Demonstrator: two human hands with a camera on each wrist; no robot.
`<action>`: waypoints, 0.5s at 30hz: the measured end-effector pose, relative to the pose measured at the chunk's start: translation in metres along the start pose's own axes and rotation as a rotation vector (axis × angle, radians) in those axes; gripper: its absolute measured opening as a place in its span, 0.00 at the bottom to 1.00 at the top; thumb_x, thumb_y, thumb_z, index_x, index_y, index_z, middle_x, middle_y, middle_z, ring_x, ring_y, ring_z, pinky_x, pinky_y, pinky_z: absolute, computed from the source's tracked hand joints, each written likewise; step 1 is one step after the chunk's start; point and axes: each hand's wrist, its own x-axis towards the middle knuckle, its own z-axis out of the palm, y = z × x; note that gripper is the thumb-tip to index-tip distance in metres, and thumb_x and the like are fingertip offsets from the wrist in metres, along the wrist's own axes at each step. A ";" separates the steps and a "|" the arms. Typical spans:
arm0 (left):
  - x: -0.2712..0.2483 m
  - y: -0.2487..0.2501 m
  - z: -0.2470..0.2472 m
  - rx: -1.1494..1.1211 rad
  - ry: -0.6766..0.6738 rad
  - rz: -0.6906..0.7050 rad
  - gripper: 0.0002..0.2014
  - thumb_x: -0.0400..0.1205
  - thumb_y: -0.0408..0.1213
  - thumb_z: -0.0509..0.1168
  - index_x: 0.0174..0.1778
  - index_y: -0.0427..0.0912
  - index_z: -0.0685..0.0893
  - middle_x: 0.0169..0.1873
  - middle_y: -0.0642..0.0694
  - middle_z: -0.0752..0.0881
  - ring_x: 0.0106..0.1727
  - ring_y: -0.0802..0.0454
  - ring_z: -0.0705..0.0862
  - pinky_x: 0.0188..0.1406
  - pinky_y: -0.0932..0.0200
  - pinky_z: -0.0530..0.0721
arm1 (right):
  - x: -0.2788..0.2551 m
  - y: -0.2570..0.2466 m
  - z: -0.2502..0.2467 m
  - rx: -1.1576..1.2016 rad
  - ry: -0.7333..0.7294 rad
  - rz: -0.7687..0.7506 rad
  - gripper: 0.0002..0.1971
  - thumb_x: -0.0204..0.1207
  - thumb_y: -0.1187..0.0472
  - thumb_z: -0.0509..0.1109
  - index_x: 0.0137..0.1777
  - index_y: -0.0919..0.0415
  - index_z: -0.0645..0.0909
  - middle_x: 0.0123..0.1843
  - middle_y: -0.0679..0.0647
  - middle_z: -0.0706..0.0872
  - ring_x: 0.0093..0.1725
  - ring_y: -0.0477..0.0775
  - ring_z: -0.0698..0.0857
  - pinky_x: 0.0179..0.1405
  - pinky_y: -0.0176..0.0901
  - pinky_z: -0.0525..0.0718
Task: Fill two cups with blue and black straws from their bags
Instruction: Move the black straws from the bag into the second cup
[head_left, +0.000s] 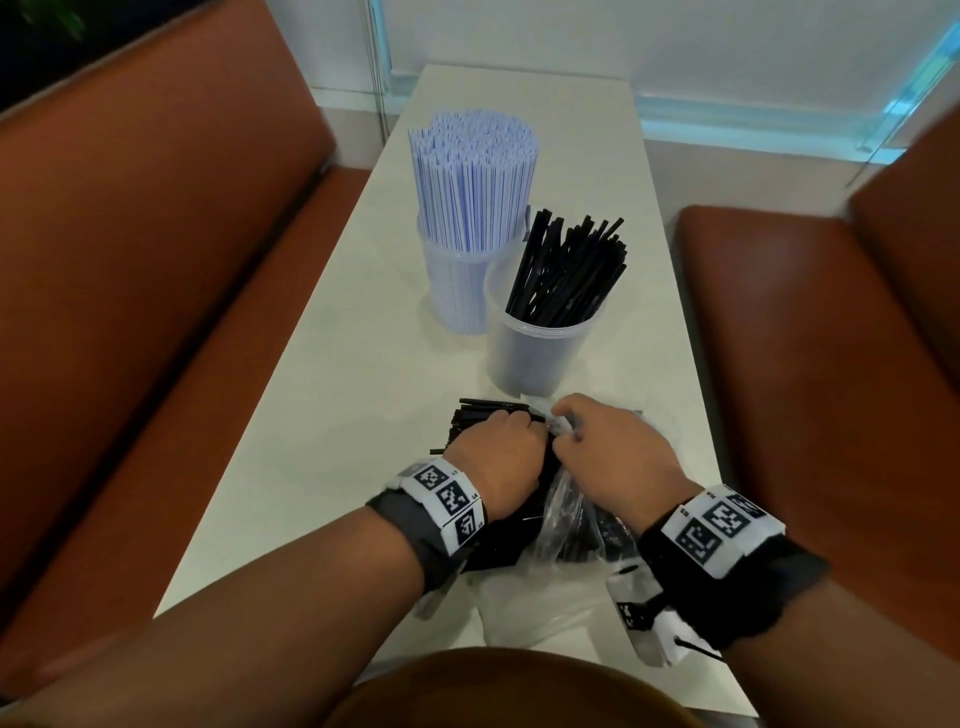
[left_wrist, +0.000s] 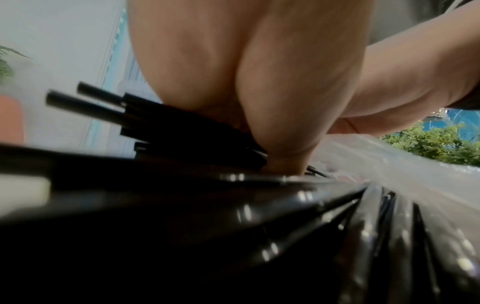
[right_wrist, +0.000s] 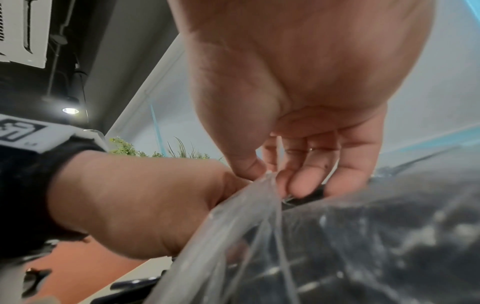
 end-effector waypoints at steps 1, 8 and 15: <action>-0.001 -0.001 -0.001 0.007 0.006 -0.007 0.17 0.84 0.39 0.62 0.68 0.39 0.78 0.64 0.40 0.81 0.64 0.42 0.79 0.65 0.48 0.80 | -0.001 -0.001 -0.003 -0.005 0.008 0.002 0.19 0.77 0.48 0.62 0.68 0.38 0.77 0.52 0.45 0.90 0.54 0.52 0.86 0.53 0.48 0.82; -0.012 -0.013 -0.012 0.115 0.111 -0.025 0.14 0.84 0.36 0.60 0.66 0.42 0.76 0.60 0.42 0.83 0.60 0.41 0.81 0.52 0.49 0.77 | -0.002 -0.003 -0.013 0.030 0.043 0.006 0.19 0.76 0.46 0.59 0.65 0.37 0.80 0.53 0.41 0.88 0.50 0.47 0.84 0.51 0.46 0.81; -0.040 -0.050 -0.025 0.258 0.092 -0.076 0.15 0.83 0.31 0.57 0.66 0.43 0.75 0.55 0.45 0.83 0.56 0.42 0.81 0.55 0.47 0.70 | 0.001 0.002 -0.016 0.089 0.069 0.002 0.15 0.77 0.47 0.59 0.61 0.37 0.81 0.45 0.39 0.85 0.44 0.42 0.84 0.48 0.47 0.83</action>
